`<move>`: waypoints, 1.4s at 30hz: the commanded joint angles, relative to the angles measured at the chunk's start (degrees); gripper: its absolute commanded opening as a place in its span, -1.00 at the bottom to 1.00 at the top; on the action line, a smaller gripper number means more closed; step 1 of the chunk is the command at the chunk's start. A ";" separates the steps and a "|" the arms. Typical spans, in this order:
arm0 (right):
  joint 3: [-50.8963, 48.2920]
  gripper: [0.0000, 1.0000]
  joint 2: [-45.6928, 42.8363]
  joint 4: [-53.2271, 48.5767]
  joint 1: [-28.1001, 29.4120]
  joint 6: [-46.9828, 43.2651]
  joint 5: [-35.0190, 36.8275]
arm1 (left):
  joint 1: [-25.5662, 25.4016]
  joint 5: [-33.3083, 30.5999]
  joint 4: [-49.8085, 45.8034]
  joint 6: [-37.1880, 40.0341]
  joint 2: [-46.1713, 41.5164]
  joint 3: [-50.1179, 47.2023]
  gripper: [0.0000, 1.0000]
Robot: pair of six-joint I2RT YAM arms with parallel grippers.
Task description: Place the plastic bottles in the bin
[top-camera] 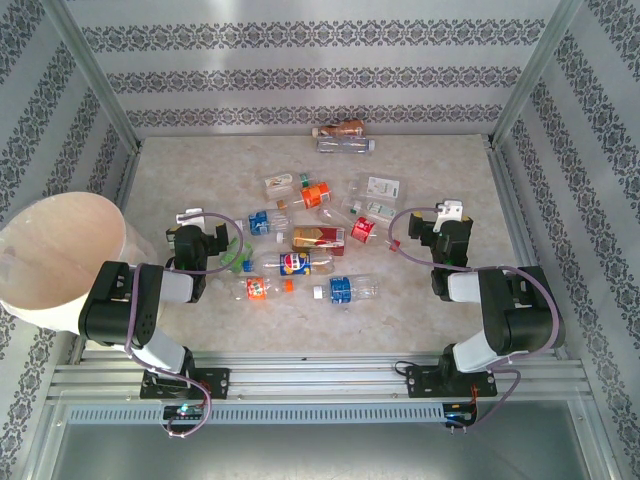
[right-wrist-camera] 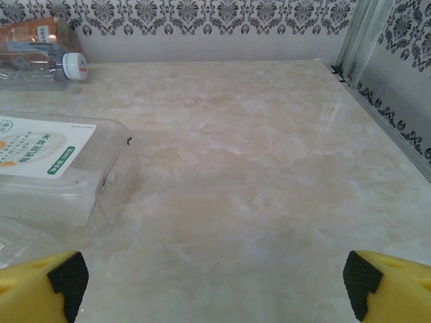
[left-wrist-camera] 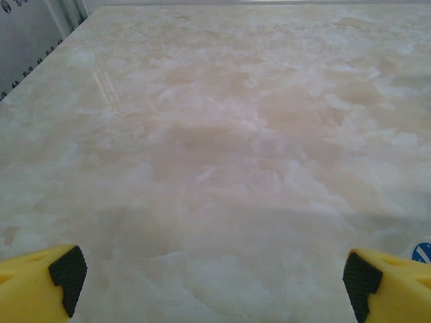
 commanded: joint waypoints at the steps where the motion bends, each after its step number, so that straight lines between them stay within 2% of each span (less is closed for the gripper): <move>1: -0.10 0.96 -0.25 0.51 -0.20 0.74 -0.50 | 0.26 0.15 1.37 0.43 -0.69 0.37 0.99; 19: -0.53 0.96 -0.67 1.12 -0.17 1.00 -0.03 | 0.31 0.39 1.42 0.60 -0.92 0.47 0.99; 21: -0.84 0.96 -3.00 -0.20 -0.18 1.05 0.48 | 0.26 1.76 -1.87 1.03 -2.26 1.68 0.99; 25: -0.73 0.96 -11.11 -7.58 -0.34 1.00 -0.19 | 0.25 2.65 -16.32 1.01 -6.19 7.39 0.99; 27: -0.04 0.96 -14.09 -11.60 -0.41 0.76 -2.01 | 0.18 3.28 -19.85 0.98 -7.19 8.82 0.99; 30: 1.95 0.96 -17.09 -18.80 -0.33 1.76 -6.67 | 0.00 1.58 -23.09 -0.42 -8.70 9.92 0.99; 33: 5.81 0.96 -18.82 -29.27 0.69 3.14 -13.06 | -0.09 -0.15 -31.08 -4.22 -10.64 13.23 0.99; 37: 12.56 0.96 -22.09 -47.41 5.91 6.81 -9.52 | -0.48 -1.16 -39.25 -10.33 -13.09 16.69 0.99; 39: 14.31 0.96 -23.62 -53.43 7.25 14.55 -7.44 | -0.68 -1.75 -42.64 -13.99 -13.97 18.18 0.99; 42: 15.22 0.96 -25.25 -62.80 8.58 34.67 -6.65 | -0.96 -0.41 -47.72 -20.40 -14.66 20.25 0.99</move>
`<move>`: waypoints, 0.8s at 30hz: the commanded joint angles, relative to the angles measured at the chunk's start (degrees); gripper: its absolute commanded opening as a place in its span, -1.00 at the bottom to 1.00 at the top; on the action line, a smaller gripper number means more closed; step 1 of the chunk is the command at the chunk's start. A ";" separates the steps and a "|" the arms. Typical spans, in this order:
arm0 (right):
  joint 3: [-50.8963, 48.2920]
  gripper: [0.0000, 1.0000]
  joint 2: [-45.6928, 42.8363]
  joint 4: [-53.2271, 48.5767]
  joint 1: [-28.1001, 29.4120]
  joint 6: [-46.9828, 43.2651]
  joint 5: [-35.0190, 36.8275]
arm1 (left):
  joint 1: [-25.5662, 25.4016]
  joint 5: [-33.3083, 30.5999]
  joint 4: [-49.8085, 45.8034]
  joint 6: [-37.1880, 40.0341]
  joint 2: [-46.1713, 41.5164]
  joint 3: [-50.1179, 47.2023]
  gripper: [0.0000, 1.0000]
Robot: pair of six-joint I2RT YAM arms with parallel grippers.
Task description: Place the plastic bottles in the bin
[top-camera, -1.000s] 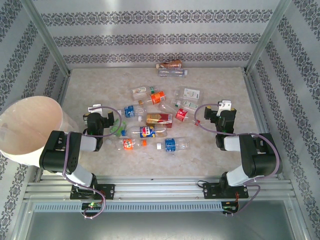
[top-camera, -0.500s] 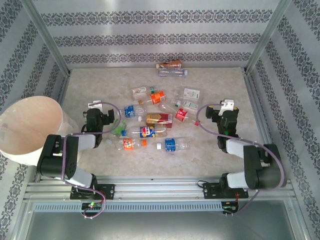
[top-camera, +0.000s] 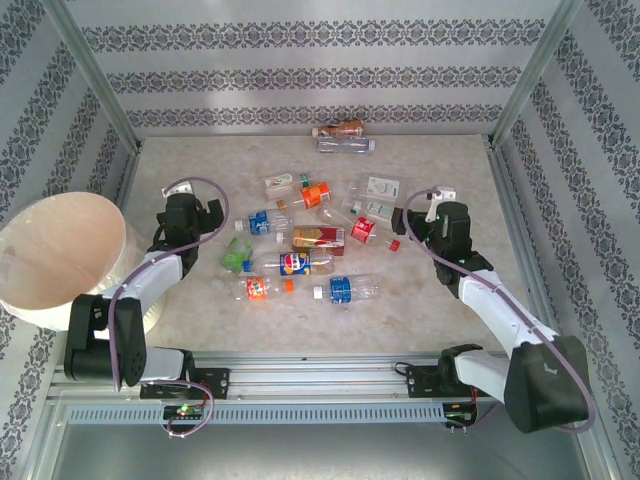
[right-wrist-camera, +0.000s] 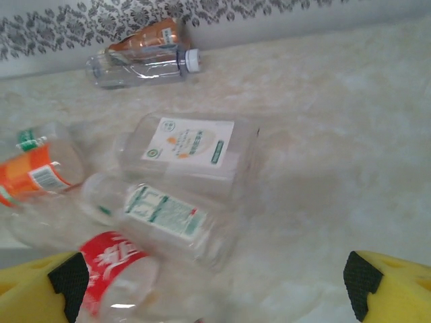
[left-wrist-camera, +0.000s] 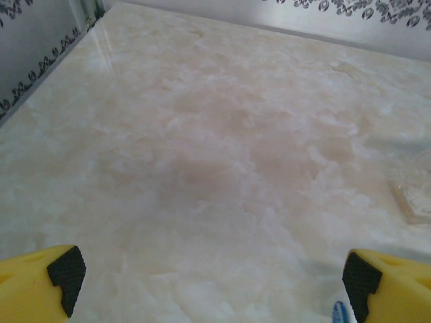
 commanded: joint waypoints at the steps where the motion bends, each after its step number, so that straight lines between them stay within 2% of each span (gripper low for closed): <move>1: 2.03 0.96 -2.01 -19.48 1.48 26.56 0.37 | -0.83 1.75 -9.63 -9.30 -1.74 2.50 0.99; 4: 2.12 0.96 -3.36 -26.37 4.35 44.83 -3.17 | -2.33 4.13 -12.19 -11.89 -2.33 3.59 0.99; 6: 1.80 0.96 -4.34 -27.16 7.32 51.79 -3.30 | -3.04 5.89 -12.92 -13.07 -2.66 3.95 0.99; 9: 3.70 0.96 -4.69 -33.59 11.60 62.09 -1.68 | -3.94 7.86 -14.52 -14.90 -3.09 4.50 0.99; 13: 2.66 0.96 -4.28 -37.37 16.03 78.43 -5.47 | -4.13 11.04 -17.55 -17.84 -3.51 5.65 0.99; 15: 2.93 0.96 -4.20 -38.99 17.38 82.43 -5.24 | -4.12 10.19 -19.09 -19.90 -3.51 5.98 0.99; 17: 3.76 0.96 -3.69 -40.36 17.82 83.61 -4.81 | -4.13 11.95 -18.24 -20.06 -3.76 5.66 0.99; 20: 3.39 0.96 -1.70 -37.03 18.75 86.82 -6.41 | -4.17 13.47 -18.13 -21.31 -3.61 5.82 0.99; 24: 4.11 0.95 2.52 -34.71 20.44 89.68 -8.01 | -4.48 17.73 -13.83 -18.20 -4.29 4.45 0.99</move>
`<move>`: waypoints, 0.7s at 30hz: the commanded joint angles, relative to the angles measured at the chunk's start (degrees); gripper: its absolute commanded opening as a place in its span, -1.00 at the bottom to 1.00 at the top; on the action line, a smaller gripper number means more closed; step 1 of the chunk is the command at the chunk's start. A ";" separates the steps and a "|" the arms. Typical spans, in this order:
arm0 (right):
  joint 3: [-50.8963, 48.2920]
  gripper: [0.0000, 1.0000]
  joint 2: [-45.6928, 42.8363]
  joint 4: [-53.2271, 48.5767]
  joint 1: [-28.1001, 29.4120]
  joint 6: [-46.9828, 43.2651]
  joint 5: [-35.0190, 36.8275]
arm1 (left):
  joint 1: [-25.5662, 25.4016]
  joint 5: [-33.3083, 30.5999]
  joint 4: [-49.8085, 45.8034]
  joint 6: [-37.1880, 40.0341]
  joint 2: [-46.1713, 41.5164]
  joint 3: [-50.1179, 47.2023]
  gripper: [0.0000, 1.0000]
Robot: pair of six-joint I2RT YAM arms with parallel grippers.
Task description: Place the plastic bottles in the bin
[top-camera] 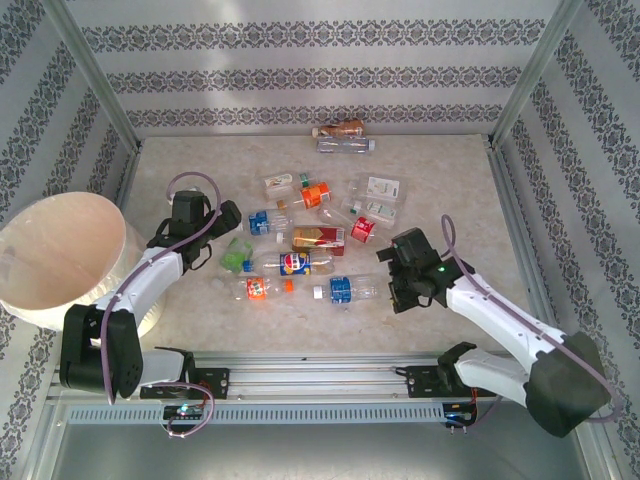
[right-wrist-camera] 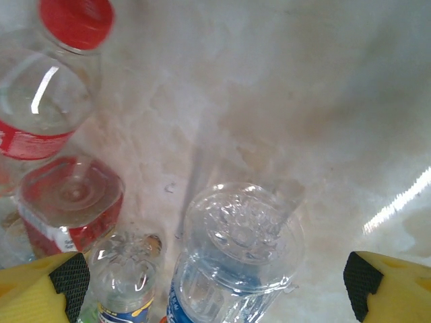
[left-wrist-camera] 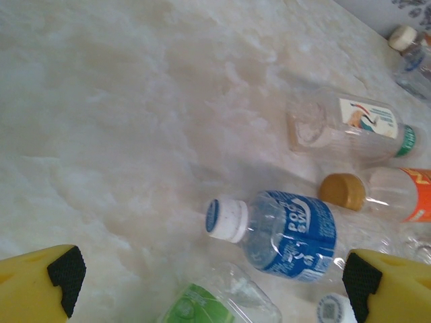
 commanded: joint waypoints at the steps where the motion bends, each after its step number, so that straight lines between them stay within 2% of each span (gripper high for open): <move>1: 1.93 0.96 3.36 2.20 1.41 5.44 -2.18 | -1.32 3.53 3.25 1.47 -2.44 -0.57 0.99; 4: 3.50 0.96 7.22 3.25 2.59 6.21 -3.12 | -1.91 2.01 5.75 2.14 -4.78 -2.76 0.99; 13: 3.32 0.91 15.13 9.54 6.84 12.43 -3.52 | -2.00 1.38 4.71 2.52 -6.38 -3.50 0.99; 17: 1.81 0.84 17.57 12.67 8.09 14.35 -3.31 | -2.16 2.79 5.47 2.10 -6.21 -3.79 0.99; 21: 0.09 0.61 18.24 14.60 8.34 14.68 -2.13 | -3.03 3.60 4.29 2.87 -5.79 -2.77 0.99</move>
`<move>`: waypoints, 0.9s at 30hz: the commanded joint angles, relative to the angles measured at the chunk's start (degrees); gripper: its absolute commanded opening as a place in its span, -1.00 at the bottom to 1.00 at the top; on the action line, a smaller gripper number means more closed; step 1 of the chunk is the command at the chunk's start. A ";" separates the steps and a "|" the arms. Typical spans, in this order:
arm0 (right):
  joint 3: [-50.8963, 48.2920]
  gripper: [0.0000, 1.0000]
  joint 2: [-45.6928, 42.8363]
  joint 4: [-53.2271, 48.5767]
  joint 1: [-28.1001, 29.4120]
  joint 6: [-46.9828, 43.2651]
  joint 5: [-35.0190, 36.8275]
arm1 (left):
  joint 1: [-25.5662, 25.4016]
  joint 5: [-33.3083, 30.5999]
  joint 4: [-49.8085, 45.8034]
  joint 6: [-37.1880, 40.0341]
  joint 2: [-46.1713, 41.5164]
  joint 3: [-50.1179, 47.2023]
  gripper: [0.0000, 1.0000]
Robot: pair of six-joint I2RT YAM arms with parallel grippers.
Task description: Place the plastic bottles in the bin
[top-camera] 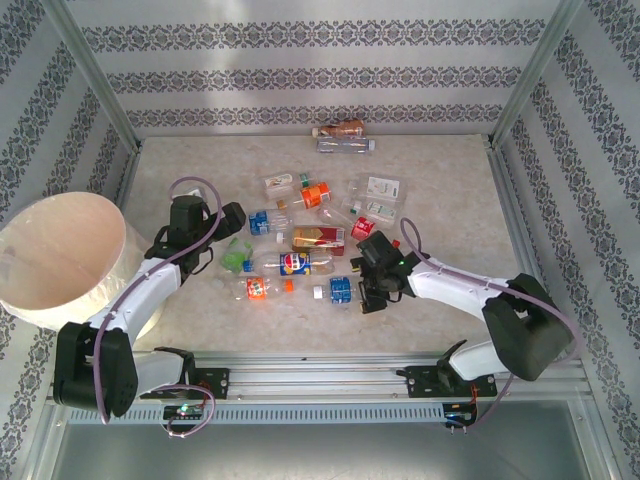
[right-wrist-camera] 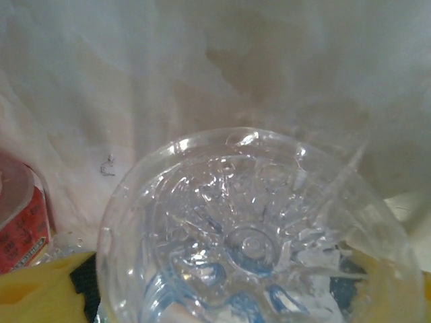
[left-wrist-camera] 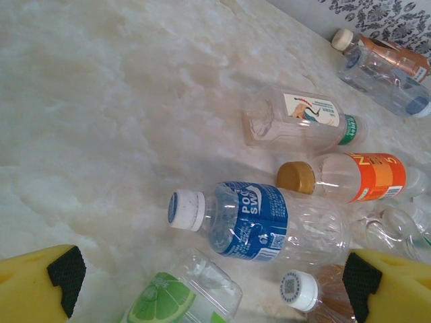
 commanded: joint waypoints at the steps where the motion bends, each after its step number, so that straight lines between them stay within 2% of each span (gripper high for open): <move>1: -2.38 0.53 0.38 2.55 0.67 2.20 1.45 | -1.56 1.20 0.05 1.44 -0.16 1.22 0.99; 2: -3.23 0.43 0.48 3.29 0.58 2.39 1.73 | -1.91 1.08 -1.04 1.79 0.38 2.05 0.99; 6: -4.44 0.29 0.04 2.91 0.64 2.28 1.87 | -3.49 1.10 -2.69 2.34 2.16 4.27 0.99; 9: -4.76 0.18 -3.06 1.74 0.37 0.47 4.57 | -4.39 3.84 -4.01 2.13 3.63 6.47 0.99; 11: -4.80 0.07 -6.01 3.03 -0.54 -5.01 7.20 | -4.86 4.68 -5.54 2.53 4.93 8.33 0.99; 15: 0.55 0.00 -10.74 -3.30 -0.98 -17.94 14.01 | -5.73 3.41 -6.38 3.52 5.70 9.76 0.99; 18: 3.19 -0.07 -12.21 -2.25 -3.22 -25.58 14.81 | -5.78 5.34 -6.23 3.22 5.85 11.27 0.99; 24: 12.11 -0.09 -11.60 3.89 -4.43 -45.28 20.02 | -6.12 17.42 -1.27 4.57 7.34 12.75 0.99; 27: 16.77 -0.09 -9.43 8.06 -5.88 -53.59 18.36 | -7.70 21.30 0.50 6.92 7.80 13.12 0.99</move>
